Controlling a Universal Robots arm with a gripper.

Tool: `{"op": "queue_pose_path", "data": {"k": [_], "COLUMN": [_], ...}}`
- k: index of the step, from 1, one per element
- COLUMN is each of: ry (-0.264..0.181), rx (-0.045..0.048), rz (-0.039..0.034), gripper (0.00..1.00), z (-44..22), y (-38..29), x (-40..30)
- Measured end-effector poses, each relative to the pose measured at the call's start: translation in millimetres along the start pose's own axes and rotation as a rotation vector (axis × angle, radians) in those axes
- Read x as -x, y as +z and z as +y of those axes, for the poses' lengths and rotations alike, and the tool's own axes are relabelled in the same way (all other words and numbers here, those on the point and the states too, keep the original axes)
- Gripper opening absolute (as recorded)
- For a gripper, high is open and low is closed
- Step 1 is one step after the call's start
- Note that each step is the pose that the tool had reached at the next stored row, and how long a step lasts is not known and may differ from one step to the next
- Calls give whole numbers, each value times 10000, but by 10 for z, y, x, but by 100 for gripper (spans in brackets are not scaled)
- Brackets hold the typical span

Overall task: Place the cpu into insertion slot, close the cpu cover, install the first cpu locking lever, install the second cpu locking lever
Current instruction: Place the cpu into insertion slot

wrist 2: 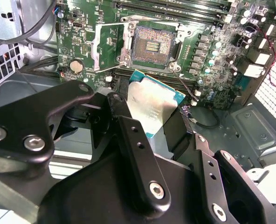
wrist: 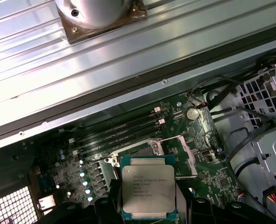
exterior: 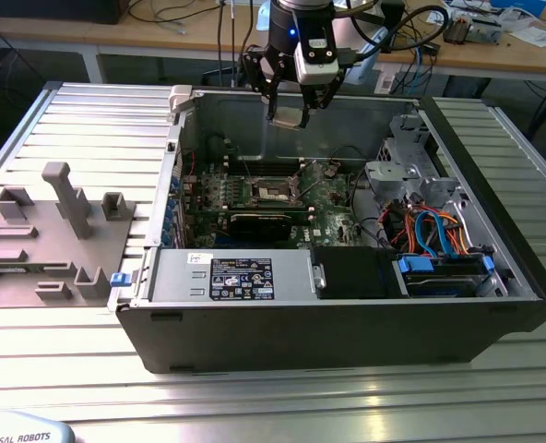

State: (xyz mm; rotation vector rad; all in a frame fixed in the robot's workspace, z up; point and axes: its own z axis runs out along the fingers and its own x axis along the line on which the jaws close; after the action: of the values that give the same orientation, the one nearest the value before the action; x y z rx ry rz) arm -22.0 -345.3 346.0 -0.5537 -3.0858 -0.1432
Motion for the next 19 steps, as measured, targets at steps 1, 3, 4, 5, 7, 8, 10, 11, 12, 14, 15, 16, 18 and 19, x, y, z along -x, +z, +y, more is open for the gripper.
{"op": "queue_pose_path", "data": {"k": [1,3,4,5,7,8,10,11,12,14,15,16,18,19], "ry": [9,26,34,42,59,68,87,96,114,141,156,167,187,199], "rx": [0,0,1,1,1,0,2,1,1,3,2,3,3,4], "rz": [-1,-2,-3,-4,-5,-6,-7,-9,-10,-13,-14,-15,-16,-17], "gripper": [54,54,54,54,54,54,54,54,54,54,54,54,54,54], "z": [0,0,0,0,0,0,0,0,0,0,0,0,0,0], "y": [0,0,0,0,0,0,0,0,0,0,0,0,0,0], "x": [0,0,0,0,0,0,0,0,0,0,0,0,0,0]}}
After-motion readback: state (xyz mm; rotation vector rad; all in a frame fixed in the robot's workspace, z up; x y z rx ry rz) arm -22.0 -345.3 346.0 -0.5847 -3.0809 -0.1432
